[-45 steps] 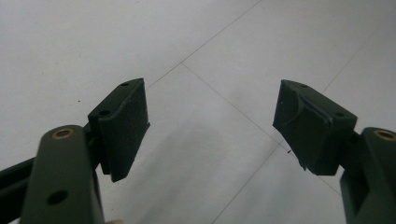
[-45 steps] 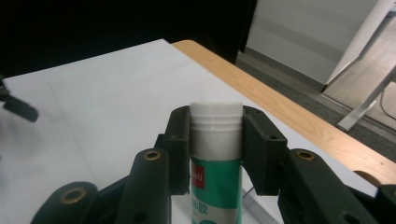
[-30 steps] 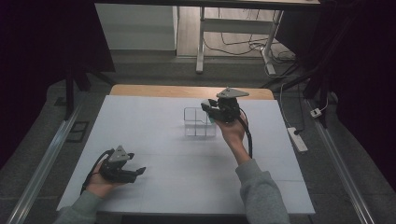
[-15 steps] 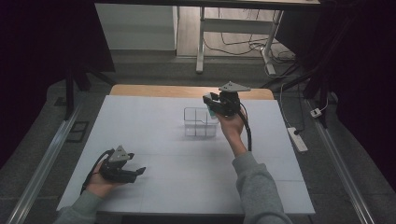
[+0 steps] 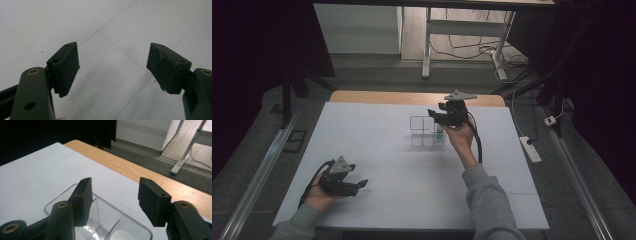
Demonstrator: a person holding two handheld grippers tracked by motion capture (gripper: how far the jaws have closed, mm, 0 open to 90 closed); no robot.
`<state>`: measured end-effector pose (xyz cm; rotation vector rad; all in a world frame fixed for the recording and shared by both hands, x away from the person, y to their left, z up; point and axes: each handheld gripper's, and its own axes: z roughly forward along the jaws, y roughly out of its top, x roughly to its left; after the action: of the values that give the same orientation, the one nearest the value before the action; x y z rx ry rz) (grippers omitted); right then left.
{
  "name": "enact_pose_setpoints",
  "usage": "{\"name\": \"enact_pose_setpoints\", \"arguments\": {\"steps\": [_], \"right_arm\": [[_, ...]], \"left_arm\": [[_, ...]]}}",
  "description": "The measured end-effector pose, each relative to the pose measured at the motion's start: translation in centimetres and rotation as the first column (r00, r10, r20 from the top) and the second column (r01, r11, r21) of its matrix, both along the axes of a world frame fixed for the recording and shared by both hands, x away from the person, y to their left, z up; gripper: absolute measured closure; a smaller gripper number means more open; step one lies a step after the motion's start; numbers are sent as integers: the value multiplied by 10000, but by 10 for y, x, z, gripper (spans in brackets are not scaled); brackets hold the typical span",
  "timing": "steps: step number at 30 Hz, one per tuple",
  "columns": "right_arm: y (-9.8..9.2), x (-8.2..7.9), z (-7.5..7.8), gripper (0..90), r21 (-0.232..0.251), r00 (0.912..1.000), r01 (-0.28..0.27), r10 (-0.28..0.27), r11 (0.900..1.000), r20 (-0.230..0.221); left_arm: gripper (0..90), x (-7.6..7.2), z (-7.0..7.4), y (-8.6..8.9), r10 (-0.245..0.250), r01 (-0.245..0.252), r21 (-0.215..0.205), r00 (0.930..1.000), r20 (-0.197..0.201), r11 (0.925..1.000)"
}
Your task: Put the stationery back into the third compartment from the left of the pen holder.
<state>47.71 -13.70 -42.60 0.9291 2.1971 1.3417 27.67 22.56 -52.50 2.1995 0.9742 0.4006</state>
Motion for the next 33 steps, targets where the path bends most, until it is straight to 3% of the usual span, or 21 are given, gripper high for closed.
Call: {"name": "enact_pose_setpoints", "arguments": {"steps": [15,23,33], "right_arm": [[-14,-16,-7,406,-150,9977,-554,548,9984,-394],[-29,-39,-9,400,-343,9934,-1079,1064,9936,-433],[-53,-66,-13,390,-453,9907,-1227,1196,9914,-654]], "left_arm": [[254,0,0,0,27,-27,25,10000,-25,10000],[254,0,0,0,29,-29,40,10000,-16,10000],[253,0,0,0,47,-47,42,10000,-2,10000]]}}
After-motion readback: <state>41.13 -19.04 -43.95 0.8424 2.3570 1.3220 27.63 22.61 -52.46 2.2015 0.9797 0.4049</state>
